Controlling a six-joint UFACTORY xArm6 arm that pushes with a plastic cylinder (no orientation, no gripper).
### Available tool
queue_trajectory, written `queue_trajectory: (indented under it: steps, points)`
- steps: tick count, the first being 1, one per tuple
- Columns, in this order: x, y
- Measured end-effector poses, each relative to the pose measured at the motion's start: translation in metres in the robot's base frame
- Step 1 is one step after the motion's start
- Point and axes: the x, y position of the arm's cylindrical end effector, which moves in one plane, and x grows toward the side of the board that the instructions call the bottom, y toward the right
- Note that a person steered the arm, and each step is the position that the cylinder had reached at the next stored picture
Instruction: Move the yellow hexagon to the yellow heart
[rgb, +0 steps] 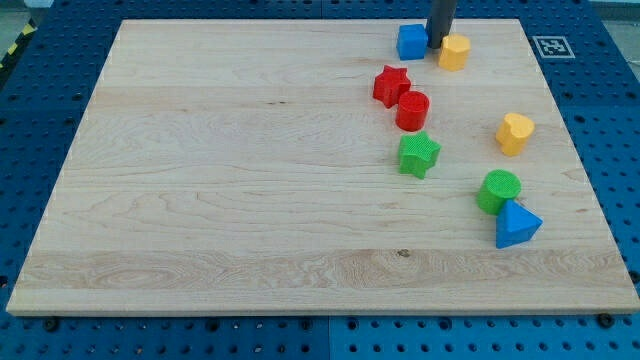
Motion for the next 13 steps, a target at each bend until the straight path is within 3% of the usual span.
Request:
queue_trajectory:
  steps: [5,10,13]
  points:
    - [0.003,0.035]
    - [0.089,0.035]
    - [0.092,-0.025]
